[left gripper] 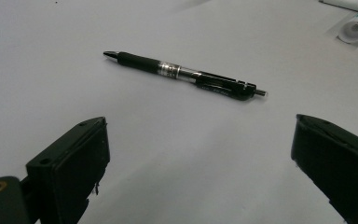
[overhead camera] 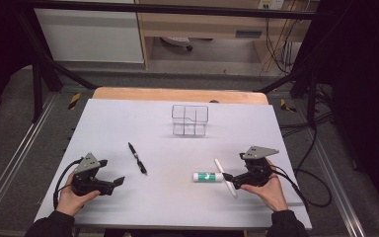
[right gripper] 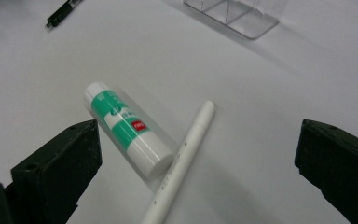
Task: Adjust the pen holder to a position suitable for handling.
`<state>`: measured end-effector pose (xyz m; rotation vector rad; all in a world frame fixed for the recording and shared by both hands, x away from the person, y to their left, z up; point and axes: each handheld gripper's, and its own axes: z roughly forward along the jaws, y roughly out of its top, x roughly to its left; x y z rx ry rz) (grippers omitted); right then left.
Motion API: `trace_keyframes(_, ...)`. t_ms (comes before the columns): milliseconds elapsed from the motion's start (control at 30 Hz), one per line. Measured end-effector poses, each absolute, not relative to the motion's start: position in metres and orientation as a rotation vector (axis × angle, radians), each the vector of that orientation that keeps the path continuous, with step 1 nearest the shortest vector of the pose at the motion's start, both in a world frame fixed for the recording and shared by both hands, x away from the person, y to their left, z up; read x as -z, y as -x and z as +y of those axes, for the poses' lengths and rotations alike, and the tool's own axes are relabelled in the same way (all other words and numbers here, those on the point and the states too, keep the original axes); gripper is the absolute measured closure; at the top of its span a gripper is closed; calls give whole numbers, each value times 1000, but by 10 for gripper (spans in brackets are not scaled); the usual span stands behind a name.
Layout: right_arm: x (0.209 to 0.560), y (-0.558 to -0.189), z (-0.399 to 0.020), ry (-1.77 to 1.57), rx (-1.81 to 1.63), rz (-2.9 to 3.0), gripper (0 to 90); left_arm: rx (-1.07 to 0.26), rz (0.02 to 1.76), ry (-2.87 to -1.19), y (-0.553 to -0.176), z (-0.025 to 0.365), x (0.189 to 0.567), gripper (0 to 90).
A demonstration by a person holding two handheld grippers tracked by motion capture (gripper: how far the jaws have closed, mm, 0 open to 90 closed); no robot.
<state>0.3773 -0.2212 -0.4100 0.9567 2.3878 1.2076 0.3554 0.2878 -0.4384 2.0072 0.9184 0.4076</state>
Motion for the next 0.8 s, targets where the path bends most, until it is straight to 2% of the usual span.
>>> trace_keyframes(800, 365, -433, -145, -751, -1141, 2359, 34, -407, 918, -2010, -356, 288, 439, 44)
